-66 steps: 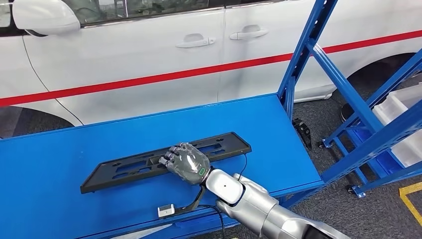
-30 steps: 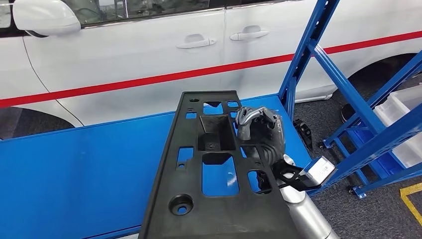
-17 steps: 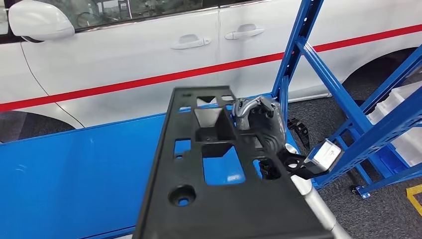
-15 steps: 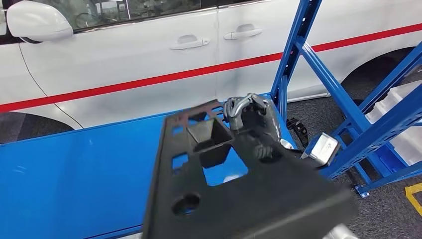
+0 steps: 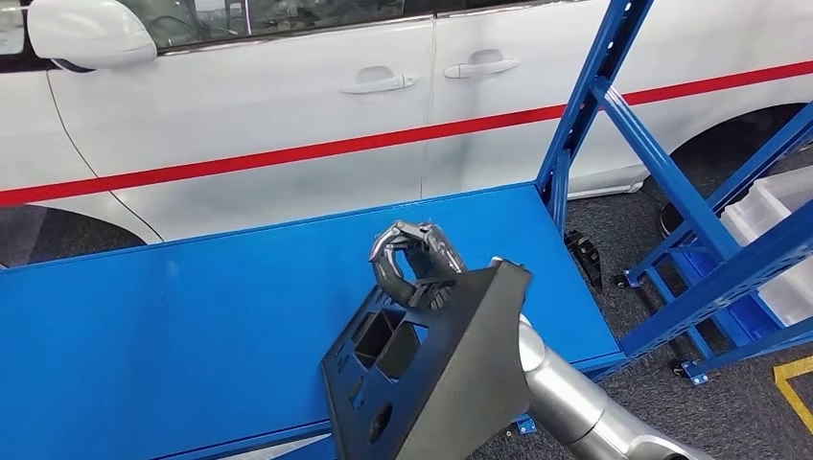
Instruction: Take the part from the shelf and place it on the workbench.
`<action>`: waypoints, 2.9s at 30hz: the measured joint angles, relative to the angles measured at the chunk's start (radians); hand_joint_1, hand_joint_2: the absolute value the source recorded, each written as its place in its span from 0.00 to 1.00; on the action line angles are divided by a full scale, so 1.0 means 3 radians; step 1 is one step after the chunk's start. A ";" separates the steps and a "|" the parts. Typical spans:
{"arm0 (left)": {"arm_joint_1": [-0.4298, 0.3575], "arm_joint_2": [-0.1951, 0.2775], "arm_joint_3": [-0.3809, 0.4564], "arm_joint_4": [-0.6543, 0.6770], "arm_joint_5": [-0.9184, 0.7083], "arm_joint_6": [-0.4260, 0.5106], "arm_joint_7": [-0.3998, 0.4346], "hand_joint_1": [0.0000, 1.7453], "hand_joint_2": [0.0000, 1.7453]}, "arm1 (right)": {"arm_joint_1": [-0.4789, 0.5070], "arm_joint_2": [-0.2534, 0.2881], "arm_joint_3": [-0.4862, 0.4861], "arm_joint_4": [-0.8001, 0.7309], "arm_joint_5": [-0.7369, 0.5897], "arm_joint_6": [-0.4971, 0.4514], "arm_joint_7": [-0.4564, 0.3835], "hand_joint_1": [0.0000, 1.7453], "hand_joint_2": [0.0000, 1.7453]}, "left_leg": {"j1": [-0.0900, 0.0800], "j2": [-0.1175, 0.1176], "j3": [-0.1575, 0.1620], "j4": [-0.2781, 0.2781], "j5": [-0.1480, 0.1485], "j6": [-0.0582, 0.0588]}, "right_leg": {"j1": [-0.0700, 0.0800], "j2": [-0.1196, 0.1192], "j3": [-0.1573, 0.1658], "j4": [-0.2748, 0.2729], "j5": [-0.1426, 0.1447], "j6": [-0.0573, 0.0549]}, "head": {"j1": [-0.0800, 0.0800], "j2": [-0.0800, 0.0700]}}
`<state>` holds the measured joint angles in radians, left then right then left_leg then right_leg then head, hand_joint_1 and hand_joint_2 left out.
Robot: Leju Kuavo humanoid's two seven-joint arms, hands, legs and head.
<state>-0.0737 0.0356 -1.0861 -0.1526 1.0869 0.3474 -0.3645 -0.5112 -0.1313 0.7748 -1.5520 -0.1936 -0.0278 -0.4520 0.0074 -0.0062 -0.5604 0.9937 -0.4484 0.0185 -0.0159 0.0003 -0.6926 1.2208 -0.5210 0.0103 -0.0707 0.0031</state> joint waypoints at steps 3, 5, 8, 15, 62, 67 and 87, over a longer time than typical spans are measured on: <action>-0.0002 -0.0011 -0.0012 0.0000 0.0006 -0.0001 -0.0015 0.00 1.00 | -0.0027 0.0092 0.0033 0.0141 0.0041 0.0031 -0.0018 0.95 1.00 | -0.0011 -0.0001 -0.0016 0.0057 -0.0041 -0.0046 | 0.0001 0.0001 0.0252 -0.0543 0.0202 -0.0028 | -0.0001 0.0000; -0.0002 -0.0011 -0.0024 0.0000 0.0005 -0.0005 -0.0021 0.00 1.00 | -0.0035 0.0126 0.0042 0.0181 0.0047 0.0041 -0.0013 0.95 1.00 | -0.0020 -0.0002 -0.0026 0.0070 -0.0053 -0.0083 | 0.0015 0.0006 0.0277 -0.0602 0.0193 -0.0063 | -0.0001 0.0000; 0.0000 -0.0008 -0.0043 0.0000 0.0005 -0.0008 -0.0022 0.00 1.00 | -0.0039 0.0153 0.0045 0.0199 0.0051 0.0043 0.0000 0.95 1.00 | -0.0010 0.0001 -0.0055 0.0151 -0.0129 -0.0136 | 0.0004 0.0001 0.0284 -0.0621 0.0203 -0.0122 | -0.0001 0.0000; 0.0009 -0.0007 -0.0071 0.0000 -0.0005 -0.0038 -0.0005 0.00 1.00 | -0.0039 0.0181 0.0045 0.0236 0.0058 0.0059 0.0005 0.95 1.00 | 0.0012 0.0003 -0.0433 0.0986 -0.0448 -0.0189 | 0.0008 -0.0004 0.0292 -0.0626 0.0201 -0.0155 | -0.0001 0.0000; -0.0030 -0.0028 -0.0233 0.0013 0.0018 -0.0007 0.0132 0.00 1.00 | -0.0402 0.0110 -0.0934 -0.0291 -0.0274 0.0469 0.0374 0.95 1.00 | -0.0021 0.0000 -0.0037 0.0051 -0.0016 0.0023 | 0.0009 0.0008 -0.0060 0.0082 -0.0022 -0.0008 | 0.0000 0.0000; -0.0040 -0.0048 -0.0233 0.0013 0.0092 -0.0007 0.0159 0.00 1.00 | -0.0506 0.0103 -0.0948 -0.0246 -0.0288 0.0548 0.0435 0.95 1.00 | -0.0045 -0.0005 -0.0072 0.0109 -0.0056 -0.0036 | 0.0032 0.0012 0.0234 -0.0586 0.0211 -0.0057 | -0.0001 0.0000; -0.0018 -0.0051 -0.0223 0.0014 0.0201 0.0133 0.0121 0.00 1.00 | -0.0215 -0.0014 -0.1065 -0.0080 -0.0521 0.0862 0.0138 0.95 1.00 | 0.0016 0.0010 -0.0053 0.0041 0.0017 -0.0009 | -0.0018 0.0005 0.0130 -0.0322 0.0012 0.0033 | 0.0000 0.0000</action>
<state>-0.0792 0.0203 -1.1528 -0.1484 1.1472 0.3873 -0.3283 -0.5759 -0.1354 0.4553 -1.5760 -0.3499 0.2309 -0.4106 0.0121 -0.0032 -0.5762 1.0060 -0.4434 0.0159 -0.0212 0.0018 -0.6536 1.1241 -0.5175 0.0201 -0.0708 0.0031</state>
